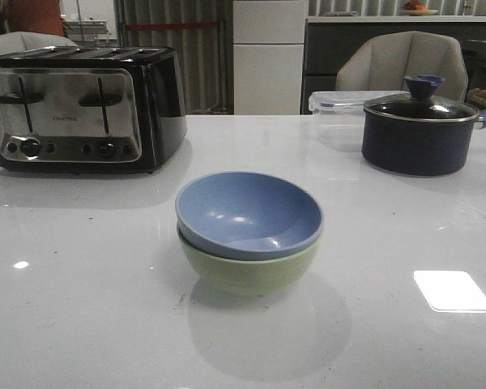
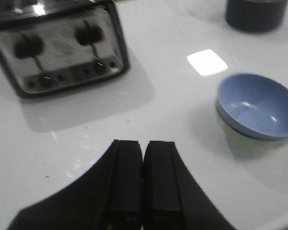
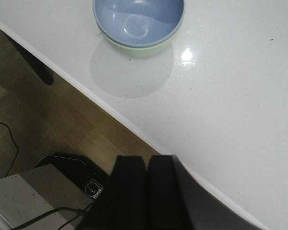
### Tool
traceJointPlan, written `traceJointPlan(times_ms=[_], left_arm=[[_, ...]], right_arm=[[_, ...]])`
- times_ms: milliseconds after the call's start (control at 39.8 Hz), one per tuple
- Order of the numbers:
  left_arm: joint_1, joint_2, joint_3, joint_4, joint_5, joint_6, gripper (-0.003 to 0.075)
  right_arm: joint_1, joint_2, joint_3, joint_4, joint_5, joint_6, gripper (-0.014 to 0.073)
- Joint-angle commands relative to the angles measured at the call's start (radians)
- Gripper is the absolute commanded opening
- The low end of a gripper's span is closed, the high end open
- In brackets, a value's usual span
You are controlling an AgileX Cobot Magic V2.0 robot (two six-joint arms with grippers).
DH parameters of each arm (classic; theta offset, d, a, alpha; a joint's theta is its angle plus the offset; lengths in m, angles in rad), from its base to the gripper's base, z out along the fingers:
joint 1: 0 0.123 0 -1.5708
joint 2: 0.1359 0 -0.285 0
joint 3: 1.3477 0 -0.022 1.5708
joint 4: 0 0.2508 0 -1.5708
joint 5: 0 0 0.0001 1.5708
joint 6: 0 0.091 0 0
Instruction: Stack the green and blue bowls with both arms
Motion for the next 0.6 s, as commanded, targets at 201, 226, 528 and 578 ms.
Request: traceJointPlan(times_ms=[201, 226, 528, 578], left_arm=[[0.213, -0.355, 0.261, -0.023, -0.355, -0.003, 0.0098], [0.221, -0.375, 0.29, -0.023, -0.384, -0.008, 0.0098], [0.226, -0.438, 0.516, 0.315, -0.593, -0.416, 0.01], [0.219, -0.438, 0.515, 0.301, -0.572, -0.413, 0.0099]], right_arm=[[-0.002, 0.005, -0.026, 0.005, -0.05, -0.009, 0.0045], [-0.002, 0.005, -0.026, 0.005, -0.05, -0.009, 0.0045], [-0.002, 0.005, -0.026, 0.007, -0.048, -0.009, 0.0045], [-0.002, 0.005, -0.026, 0.007, -0.048, -0.009, 0.0045]])
